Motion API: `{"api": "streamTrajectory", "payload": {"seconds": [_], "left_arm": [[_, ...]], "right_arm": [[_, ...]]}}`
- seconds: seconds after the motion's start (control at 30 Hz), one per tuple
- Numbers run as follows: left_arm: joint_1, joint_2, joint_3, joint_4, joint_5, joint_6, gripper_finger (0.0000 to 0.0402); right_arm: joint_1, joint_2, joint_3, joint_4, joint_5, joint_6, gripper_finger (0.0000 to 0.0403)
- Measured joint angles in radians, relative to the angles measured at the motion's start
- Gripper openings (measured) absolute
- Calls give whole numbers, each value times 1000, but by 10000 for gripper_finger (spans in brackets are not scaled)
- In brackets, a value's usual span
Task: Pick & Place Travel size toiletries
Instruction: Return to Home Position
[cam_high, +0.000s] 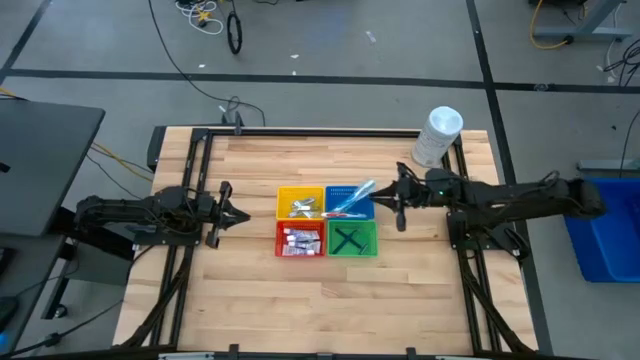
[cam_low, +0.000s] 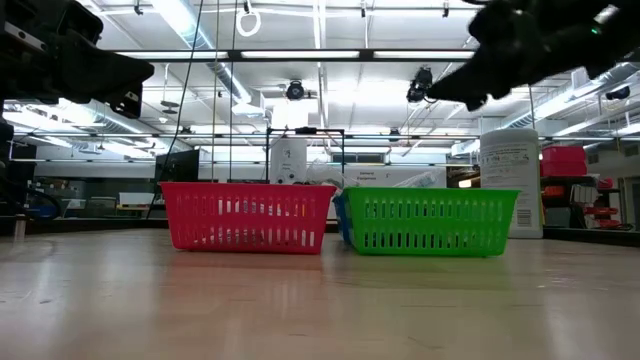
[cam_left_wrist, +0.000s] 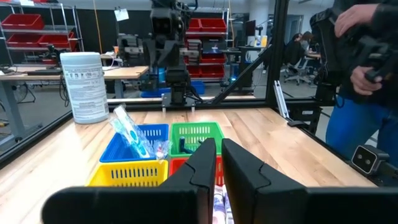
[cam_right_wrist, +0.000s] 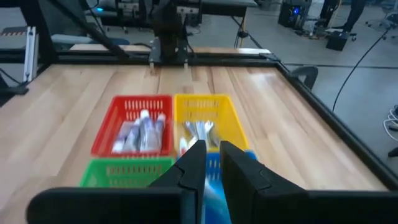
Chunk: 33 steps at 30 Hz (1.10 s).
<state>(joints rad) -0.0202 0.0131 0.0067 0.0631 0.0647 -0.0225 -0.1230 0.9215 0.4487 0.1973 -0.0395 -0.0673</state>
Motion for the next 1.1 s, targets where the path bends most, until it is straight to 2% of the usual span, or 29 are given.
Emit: {"api": "streamTrajectory", "payload": {"seconds": [0.2, 0.4, 0.67, 0.9, 1.1], "left_arm": [[0, 0, 0, 2, 0, 0, 32], [0, 0, 0, 2, 0, 0, 32], [0, 0, 0, 2, 0, 0, 32], [0, 0, 0, 2, 0, 0, 32], [0, 0, 0, 2, 0, 0, 32]], "right_arm": [[0, -161, -161, 2, 0, 0, 49], [0, -274, -263, 32, 0, 0, 48], [0, -358, -340, 50, -69, 0, 44], [0, -412, -386, 70, -69, 2, 44], [0, -469, -439, 73, -69, 75, 44]]}}
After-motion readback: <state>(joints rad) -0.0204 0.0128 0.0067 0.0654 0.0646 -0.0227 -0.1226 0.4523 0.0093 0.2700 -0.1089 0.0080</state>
